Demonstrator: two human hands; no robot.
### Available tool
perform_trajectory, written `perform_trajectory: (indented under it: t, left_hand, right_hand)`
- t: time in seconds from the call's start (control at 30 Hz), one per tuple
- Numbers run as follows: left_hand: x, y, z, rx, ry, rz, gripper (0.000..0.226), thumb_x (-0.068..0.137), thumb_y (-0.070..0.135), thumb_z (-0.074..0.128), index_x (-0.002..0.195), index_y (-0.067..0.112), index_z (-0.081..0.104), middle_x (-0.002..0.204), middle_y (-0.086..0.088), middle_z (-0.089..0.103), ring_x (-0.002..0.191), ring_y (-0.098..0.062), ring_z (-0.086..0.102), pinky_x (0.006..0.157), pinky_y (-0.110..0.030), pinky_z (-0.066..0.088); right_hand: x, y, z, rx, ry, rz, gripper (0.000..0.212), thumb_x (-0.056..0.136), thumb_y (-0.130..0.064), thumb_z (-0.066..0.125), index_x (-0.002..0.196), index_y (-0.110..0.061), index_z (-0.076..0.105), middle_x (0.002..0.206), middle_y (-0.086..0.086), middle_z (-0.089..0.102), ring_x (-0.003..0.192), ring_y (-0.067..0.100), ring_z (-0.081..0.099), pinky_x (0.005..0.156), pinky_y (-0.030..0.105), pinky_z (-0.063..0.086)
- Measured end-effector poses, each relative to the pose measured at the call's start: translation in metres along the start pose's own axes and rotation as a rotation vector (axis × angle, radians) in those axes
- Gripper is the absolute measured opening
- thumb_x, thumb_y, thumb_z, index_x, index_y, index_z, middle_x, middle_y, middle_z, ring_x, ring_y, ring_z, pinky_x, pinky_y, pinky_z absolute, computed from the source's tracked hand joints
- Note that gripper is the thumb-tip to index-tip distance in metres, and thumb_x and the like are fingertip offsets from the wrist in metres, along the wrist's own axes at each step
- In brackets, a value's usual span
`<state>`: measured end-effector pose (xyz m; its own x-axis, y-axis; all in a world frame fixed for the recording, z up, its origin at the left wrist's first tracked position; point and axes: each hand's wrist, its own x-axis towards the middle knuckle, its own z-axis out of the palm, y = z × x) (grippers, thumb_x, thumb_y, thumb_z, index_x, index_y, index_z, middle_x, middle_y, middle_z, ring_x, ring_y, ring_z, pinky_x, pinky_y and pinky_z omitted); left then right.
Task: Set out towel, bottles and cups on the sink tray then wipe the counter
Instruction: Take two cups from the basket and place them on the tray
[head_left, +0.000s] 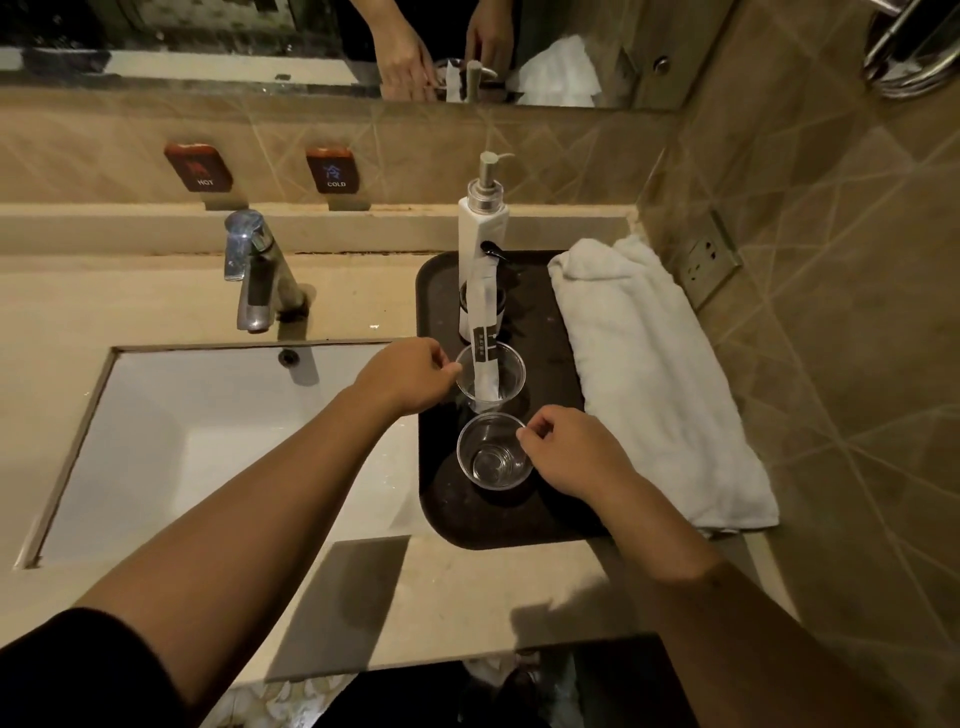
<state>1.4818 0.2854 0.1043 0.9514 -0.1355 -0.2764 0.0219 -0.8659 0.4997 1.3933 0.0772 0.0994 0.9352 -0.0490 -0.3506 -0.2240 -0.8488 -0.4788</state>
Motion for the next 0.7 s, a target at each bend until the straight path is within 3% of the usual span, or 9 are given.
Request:
perform_trajectory:
  t: [0.2, 0.33, 0.5, 0.6, 0.7]
  left_hand:
    - [-0.060, -0.025, -0.027, 0.093, 0.045, -0.080, 0.035, 0.094, 0.047, 0.056, 0.113, 0.018, 0.064, 0.111, -0.006, 0.070, 0.096, -0.022, 0.065, 0.083, -0.036, 0.053]
    - [-0.131, -0.048, -0.049, 0.140, 0.101, -0.143, 0.036, 0.094, 0.047, 0.056, 0.115, 0.019, 0.064, 0.113, -0.003, 0.071, 0.096, -0.018, 0.065, 0.084, -0.035, 0.053]
    - [-0.232, -0.076, -0.064, 0.198, 0.188, -0.309, 0.042, 0.092, 0.051, 0.057, 0.120, 0.021, 0.063, 0.118, 0.000, 0.067, 0.100, -0.018, 0.063, 0.088, -0.039, 0.053]
    - [-0.287, -0.092, -0.066, 0.191, 0.193, -0.403, 0.044, 0.090, 0.053, 0.059, 0.121, 0.023, 0.062, 0.121, 0.003, 0.065, 0.102, -0.016, 0.061, 0.087, -0.034, 0.051]
    - [-0.335, -0.109, -0.066, 0.129, 0.195, -0.469, 0.045, 0.087, 0.053, 0.063, 0.122, 0.025, 0.061, 0.123, 0.004, 0.064, 0.101, -0.013, 0.061, 0.084, -0.029, 0.048]
  right_hand:
    - [-0.015, -0.014, -0.031, -0.060, 0.108, -0.079, 0.020, 0.094, -0.048, 0.059, 0.096, -0.029, 0.062, 0.084, -0.010, 0.063, 0.074, 0.008, 0.058, 0.066, 0.029, 0.048]
    - [-0.034, -0.037, -0.046, -0.090, 0.133, -0.241, 0.017, 0.095, -0.049, 0.059, 0.099, -0.032, 0.061, 0.091, -0.008, 0.062, 0.073, 0.007, 0.057, 0.063, 0.026, 0.048]
    - [-0.062, -0.080, -0.033, -0.071, 0.054, -0.475, 0.035, 0.095, -0.049, 0.058, 0.123, -0.027, 0.060, 0.112, -0.003, 0.063, 0.087, 0.013, 0.060, 0.075, 0.032, 0.052]
    - [-0.082, -0.107, -0.010, -0.102, 0.000, -0.602, 0.039, 0.095, -0.051, 0.058, 0.127, -0.028, 0.058, 0.120, -0.001, 0.061, 0.085, 0.010, 0.060, 0.078, 0.035, 0.055]
    - [-0.105, -0.130, 0.022, -0.165, -0.074, -0.694, 0.043, 0.094, -0.053, 0.056, 0.129, -0.027, 0.057, 0.126, 0.001, 0.059, 0.099, 0.017, 0.061, 0.077, 0.032, 0.049]
